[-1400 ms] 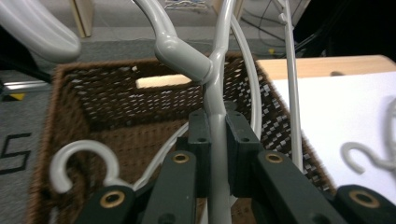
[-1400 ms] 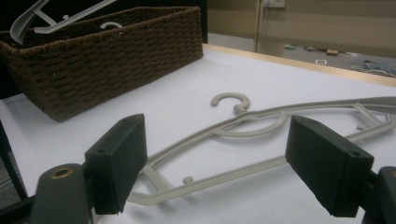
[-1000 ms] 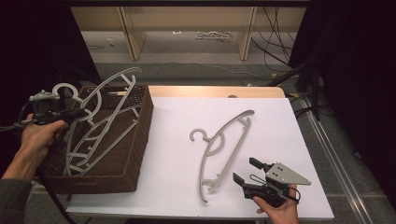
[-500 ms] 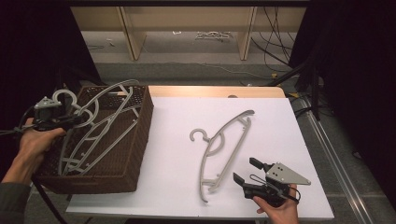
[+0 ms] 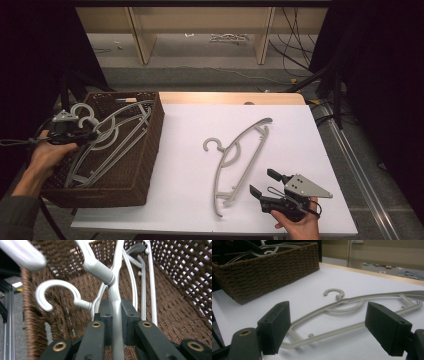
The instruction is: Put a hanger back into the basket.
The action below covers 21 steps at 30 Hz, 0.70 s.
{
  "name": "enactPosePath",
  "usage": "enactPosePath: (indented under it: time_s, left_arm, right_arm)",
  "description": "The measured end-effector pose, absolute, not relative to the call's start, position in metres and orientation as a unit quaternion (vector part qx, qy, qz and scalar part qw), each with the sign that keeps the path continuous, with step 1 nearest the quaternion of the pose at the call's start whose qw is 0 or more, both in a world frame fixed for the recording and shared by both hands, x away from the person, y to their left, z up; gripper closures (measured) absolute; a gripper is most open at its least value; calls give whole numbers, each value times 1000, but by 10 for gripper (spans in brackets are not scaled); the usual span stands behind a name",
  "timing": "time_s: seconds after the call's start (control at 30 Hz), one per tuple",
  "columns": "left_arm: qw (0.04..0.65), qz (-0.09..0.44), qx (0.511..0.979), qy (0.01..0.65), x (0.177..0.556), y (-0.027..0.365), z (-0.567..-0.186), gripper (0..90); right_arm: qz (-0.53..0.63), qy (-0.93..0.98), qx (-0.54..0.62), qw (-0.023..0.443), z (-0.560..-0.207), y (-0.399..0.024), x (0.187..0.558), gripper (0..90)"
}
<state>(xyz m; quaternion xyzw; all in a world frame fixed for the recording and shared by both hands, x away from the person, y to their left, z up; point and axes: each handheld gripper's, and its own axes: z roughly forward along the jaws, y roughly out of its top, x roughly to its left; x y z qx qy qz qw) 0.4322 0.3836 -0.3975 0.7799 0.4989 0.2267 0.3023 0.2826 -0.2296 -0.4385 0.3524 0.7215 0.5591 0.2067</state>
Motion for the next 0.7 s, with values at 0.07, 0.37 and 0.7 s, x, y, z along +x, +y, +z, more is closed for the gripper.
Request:
enactPosePath:
  time_s: [0.07,0.37,0.7]
  left_arm:
    - [300,224,779,503,435,382,-402,814]
    - [292,219,767,527,442,375,-426,816]
    - [287,234,729,576,434,381,-411,602]
  right_arm:
    - [551,725,355,212,-437,-231,282,217]
    - [559,722,353,205,-439,-229,283,217]
    - [551,725,357,207,-438,-230,282,217]
